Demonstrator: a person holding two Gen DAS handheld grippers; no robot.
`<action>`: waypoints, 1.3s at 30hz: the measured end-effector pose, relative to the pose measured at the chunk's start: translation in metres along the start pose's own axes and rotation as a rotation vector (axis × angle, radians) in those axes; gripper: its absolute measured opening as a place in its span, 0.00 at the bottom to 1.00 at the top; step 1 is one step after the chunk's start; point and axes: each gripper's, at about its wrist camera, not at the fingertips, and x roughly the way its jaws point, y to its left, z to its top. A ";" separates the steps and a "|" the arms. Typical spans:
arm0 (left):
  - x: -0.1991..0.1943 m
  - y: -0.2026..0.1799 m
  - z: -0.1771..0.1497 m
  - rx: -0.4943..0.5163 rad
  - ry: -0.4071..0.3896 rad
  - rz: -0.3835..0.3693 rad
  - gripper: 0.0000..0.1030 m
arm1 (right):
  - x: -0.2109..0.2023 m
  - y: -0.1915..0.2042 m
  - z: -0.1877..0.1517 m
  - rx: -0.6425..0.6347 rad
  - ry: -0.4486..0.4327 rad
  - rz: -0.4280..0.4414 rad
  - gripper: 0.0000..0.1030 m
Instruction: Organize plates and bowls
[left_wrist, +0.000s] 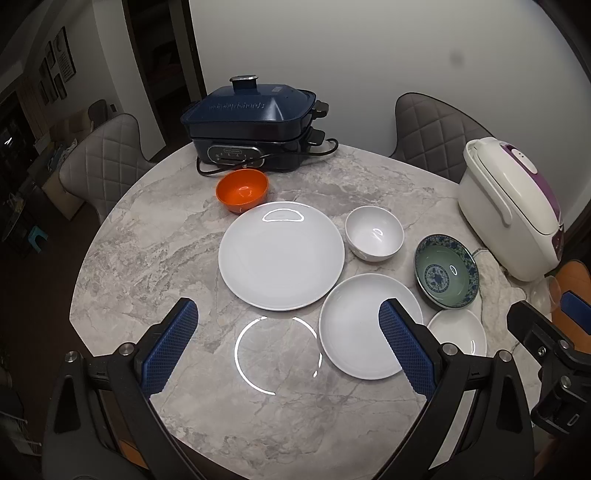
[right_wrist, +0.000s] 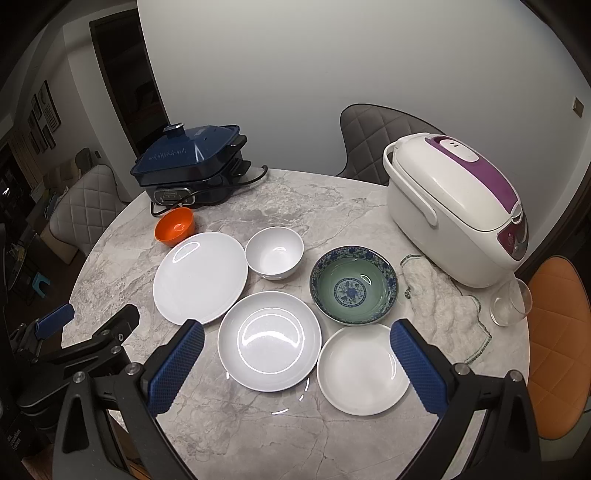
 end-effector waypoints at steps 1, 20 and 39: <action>0.001 0.000 0.000 0.000 0.000 -0.002 0.96 | 0.000 0.001 0.000 0.000 -0.001 0.000 1.00; 0.009 0.000 0.000 -0.001 0.008 -0.007 0.96 | 0.002 0.001 0.000 0.001 0.001 -0.001 1.00; 0.020 0.001 0.010 0.001 0.015 -0.008 0.96 | 0.005 0.000 0.003 0.001 0.004 -0.002 1.00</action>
